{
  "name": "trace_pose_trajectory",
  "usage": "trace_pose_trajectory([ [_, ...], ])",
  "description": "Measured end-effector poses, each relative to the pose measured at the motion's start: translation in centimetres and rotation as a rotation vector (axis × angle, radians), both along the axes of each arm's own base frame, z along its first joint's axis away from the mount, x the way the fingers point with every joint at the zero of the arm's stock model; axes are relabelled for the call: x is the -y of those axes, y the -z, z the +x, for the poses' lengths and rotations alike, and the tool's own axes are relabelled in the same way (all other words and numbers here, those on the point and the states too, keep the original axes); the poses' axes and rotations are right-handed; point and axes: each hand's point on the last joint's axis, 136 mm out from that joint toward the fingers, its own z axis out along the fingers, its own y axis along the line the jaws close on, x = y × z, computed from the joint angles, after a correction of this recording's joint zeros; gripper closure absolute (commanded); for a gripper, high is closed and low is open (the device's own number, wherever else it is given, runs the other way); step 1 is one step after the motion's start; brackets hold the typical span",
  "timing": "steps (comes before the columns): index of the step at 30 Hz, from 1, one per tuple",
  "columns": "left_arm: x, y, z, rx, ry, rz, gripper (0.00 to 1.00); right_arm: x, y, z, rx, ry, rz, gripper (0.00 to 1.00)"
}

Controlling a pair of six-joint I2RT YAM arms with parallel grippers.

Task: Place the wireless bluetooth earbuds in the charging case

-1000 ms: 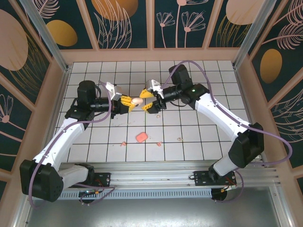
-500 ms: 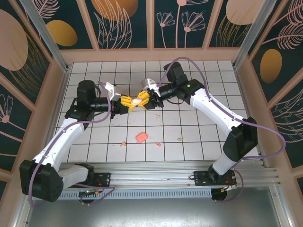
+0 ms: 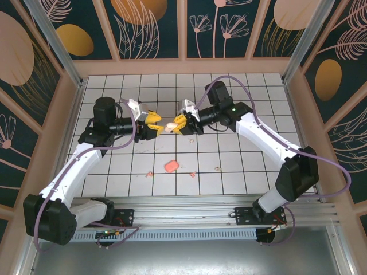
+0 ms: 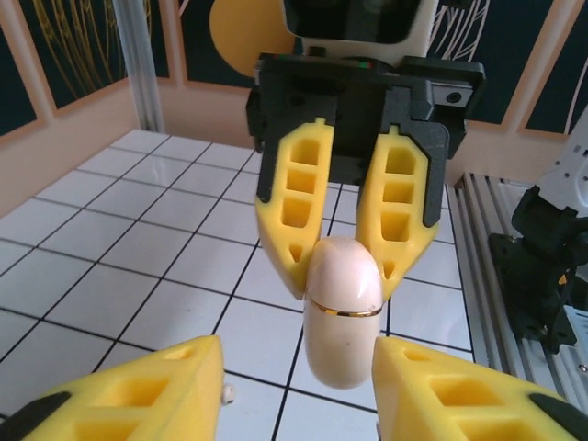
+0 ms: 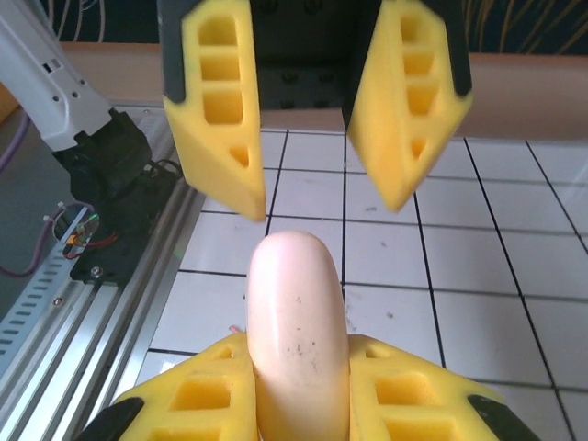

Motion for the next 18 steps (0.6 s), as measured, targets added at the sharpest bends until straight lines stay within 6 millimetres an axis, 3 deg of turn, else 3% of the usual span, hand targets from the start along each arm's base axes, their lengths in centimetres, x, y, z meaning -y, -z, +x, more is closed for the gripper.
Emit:
trace_pose_trajectory([
  [6,-0.1,0.3,0.1,0.027,-0.003,0.018,0.5,0.3,1.1,0.7,-0.017,0.074,-0.028,0.85],
  [15,0.0,0.3,-0.1,0.055,0.018,0.019,0.5,0.1,0.4,1.4,0.004,0.103,-0.007,0.85],
  [18,-0.1,0.3,-0.6,0.077,0.031,0.018,0.45,-0.1,0.0,1.4,0.014,0.102,-0.004,0.85],
])
